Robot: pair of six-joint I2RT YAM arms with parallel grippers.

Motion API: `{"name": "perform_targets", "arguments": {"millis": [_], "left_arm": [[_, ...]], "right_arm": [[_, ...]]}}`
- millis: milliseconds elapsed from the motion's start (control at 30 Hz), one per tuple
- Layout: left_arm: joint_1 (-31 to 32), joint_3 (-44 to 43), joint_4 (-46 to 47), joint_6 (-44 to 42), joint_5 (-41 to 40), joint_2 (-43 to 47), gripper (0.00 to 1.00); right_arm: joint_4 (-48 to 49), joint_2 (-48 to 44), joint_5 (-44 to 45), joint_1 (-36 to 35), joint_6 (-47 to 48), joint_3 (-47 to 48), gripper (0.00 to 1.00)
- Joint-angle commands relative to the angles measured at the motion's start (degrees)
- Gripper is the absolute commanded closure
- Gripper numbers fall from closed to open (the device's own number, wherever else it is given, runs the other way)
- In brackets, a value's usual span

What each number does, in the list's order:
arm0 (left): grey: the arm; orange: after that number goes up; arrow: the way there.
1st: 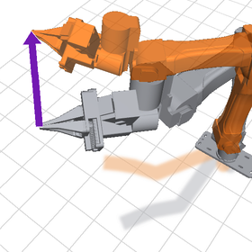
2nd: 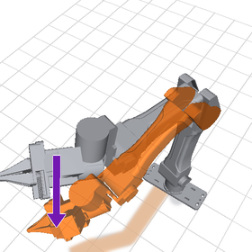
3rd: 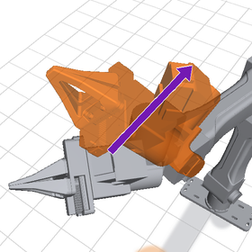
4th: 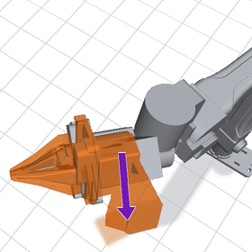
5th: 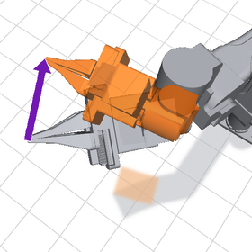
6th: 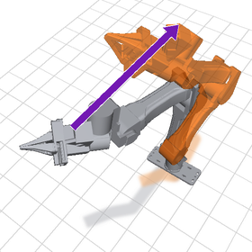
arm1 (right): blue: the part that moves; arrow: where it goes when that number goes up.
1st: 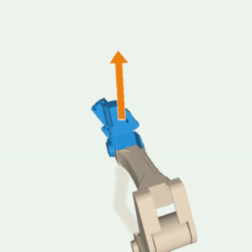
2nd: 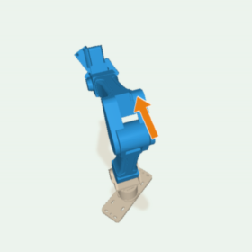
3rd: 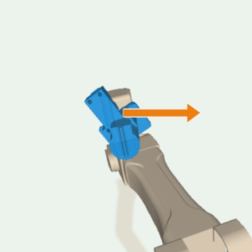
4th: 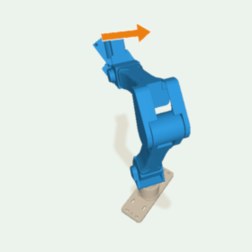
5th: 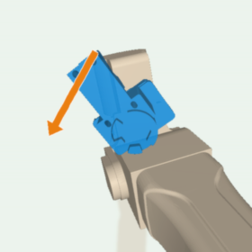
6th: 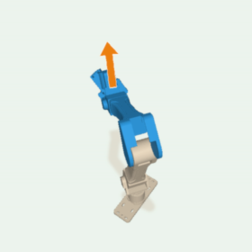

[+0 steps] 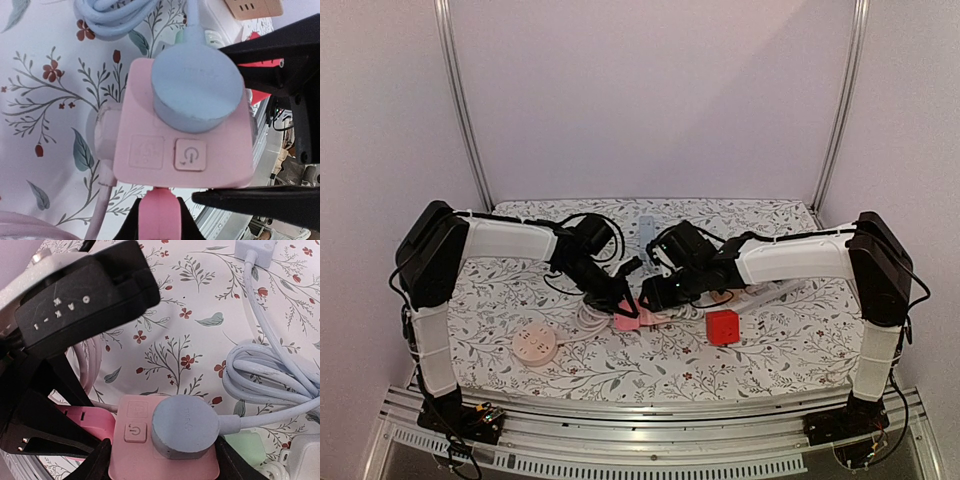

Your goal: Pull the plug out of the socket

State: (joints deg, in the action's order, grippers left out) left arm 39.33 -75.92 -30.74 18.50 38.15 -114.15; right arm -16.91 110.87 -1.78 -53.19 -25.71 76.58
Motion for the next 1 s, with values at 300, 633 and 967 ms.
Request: {"name": "perform_targets", "arguments": {"millis": [300, 633, 967], "left_arm": [[-0.8, -0.3, -0.4, -0.3, 1.0, -1.2, 1.00], [-2.0, -0.3, 0.0, -0.4, 2.4, -1.2, 1.00], [-1.9, 0.5, 0.9, 0.0, 1.0, -0.7, 1.00]], "right_arm": [[4.2, -1.8, -1.3, -1.7, 7.0, -3.7, 0.63], [5.0, -2.9, -0.7, -1.8, 11.8, -6.7, 0.64], [1.8, -0.3, 8.6, -1.8, -0.3, -3.1, 0.69]]}}
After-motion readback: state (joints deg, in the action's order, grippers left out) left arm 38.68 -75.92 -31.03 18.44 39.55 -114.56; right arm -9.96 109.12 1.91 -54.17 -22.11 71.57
